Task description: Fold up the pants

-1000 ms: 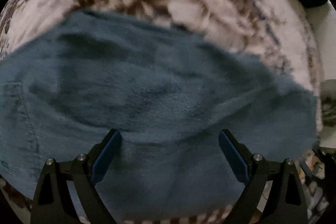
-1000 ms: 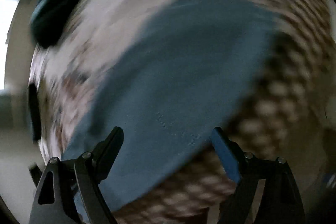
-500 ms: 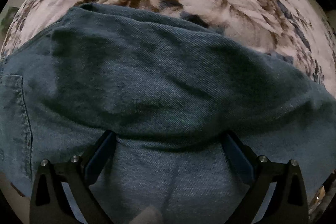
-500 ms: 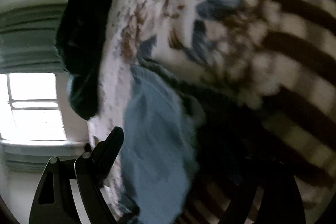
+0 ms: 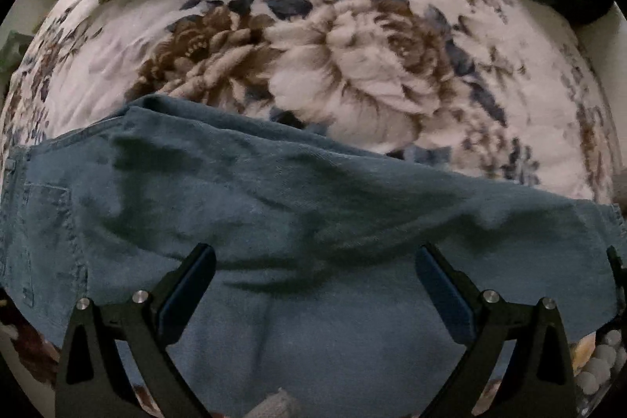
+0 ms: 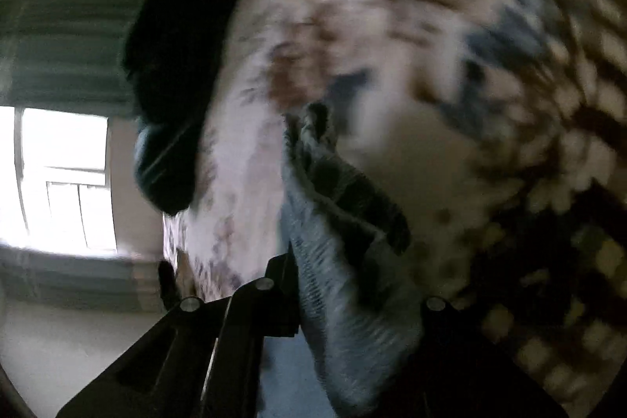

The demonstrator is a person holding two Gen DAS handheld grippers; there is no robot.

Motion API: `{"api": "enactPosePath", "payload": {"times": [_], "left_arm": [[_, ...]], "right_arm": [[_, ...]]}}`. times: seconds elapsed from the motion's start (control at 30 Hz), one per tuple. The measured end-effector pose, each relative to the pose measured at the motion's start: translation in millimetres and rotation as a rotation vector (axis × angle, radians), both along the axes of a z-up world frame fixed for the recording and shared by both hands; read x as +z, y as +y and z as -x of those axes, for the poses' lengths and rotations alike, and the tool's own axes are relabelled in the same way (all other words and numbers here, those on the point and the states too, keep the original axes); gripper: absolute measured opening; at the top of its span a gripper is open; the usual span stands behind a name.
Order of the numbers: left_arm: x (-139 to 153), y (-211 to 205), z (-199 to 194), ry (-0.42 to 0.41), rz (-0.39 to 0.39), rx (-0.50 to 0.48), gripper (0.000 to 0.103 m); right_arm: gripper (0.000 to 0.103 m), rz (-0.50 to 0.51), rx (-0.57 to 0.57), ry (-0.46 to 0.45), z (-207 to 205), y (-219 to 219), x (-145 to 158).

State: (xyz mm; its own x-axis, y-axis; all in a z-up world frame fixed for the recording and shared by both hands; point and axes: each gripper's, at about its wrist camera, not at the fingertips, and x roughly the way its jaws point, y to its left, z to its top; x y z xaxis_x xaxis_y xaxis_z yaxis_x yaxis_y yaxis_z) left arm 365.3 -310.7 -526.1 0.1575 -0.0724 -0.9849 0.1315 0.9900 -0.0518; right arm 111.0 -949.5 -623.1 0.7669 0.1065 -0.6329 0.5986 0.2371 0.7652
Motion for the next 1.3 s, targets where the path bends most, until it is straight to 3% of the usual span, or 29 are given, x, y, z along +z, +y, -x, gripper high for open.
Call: {"api": "enactPosePath", "payload": {"times": [0.2, 0.33, 0.5, 0.7, 0.73, 0.8, 0.83, 0.9, 0.97, 1.07, 1.17, 1.23, 1.3], "left_arm": [[35.8, 64.0, 3.9, -0.026, 0.049, 0.092, 0.103], [44.0, 112.6, 10.5, -0.024, 0.071, 0.166, 0.103], [42.7, 180.3, 25.1, -0.018, 0.064, 0.221, 0.103], [26.8, 239.5, 39.7, -0.013, 0.02, 0.244, 0.103], [24.4, 249.8, 39.4, -0.013, 0.011, 0.259, 0.103], [22.6, 266.2, 38.7, -0.012, 0.006, 0.287, 0.103], [22.0, 272.6, 37.7, -0.01, 0.004, 0.302, 0.103], [22.5, 285.4, 35.3, 0.003, -0.002, 0.336, 0.103], [27.7, 290.2, 32.3, 0.008, 0.019, 0.361, 0.103], [31.7, 279.8, 23.7, 0.03, 0.113, 0.357, 0.103], [22.7, 257.5, 12.5, 0.079, 0.194, 0.33, 0.103], [5.4, 233.8, 2.8, 0.142, 0.203, 0.279, 0.103], [-12.6, 208.7, -6.4, 0.177, 0.235, 0.221, 0.095]], "right_arm": [[0.009, 0.06, 0.161, -0.056, -66.9, 83.8, 74.9], [0.009, 0.082, 0.336, -0.069, -112.1, 174.6, 91.9], [0.009, 0.072, 0.541, -0.059, -155.5, 300.1, 66.5], [0.011, 0.176, 0.803, 0.057, -179.4, 438.3, 9.8], [0.014, 0.201, 0.859, 0.118, -186.1, 463.9, -3.3], [0.038, 0.232, 0.919, 0.21, -193.1, 490.3, -24.0], [0.043, 0.229, 0.944, 0.235, -195.6, 503.1, -29.9], [0.063, 0.207, 0.97, 0.233, -203.8, 513.2, -28.8], [0.065, 0.088, 0.97, 0.177, -207.2, 507.0, -18.6], [0.073, 0.037, 0.893, 0.149, -198.4, 481.2, 3.3], [0.075, 0.099, 0.805, 0.198, -186.2, 444.6, 16.6], [0.075, 0.162, 0.766, 0.249, -181.4, 422.5, 18.4], [0.075, 0.249, 0.735, 0.345, -178.0, 403.3, 9.8]]}}
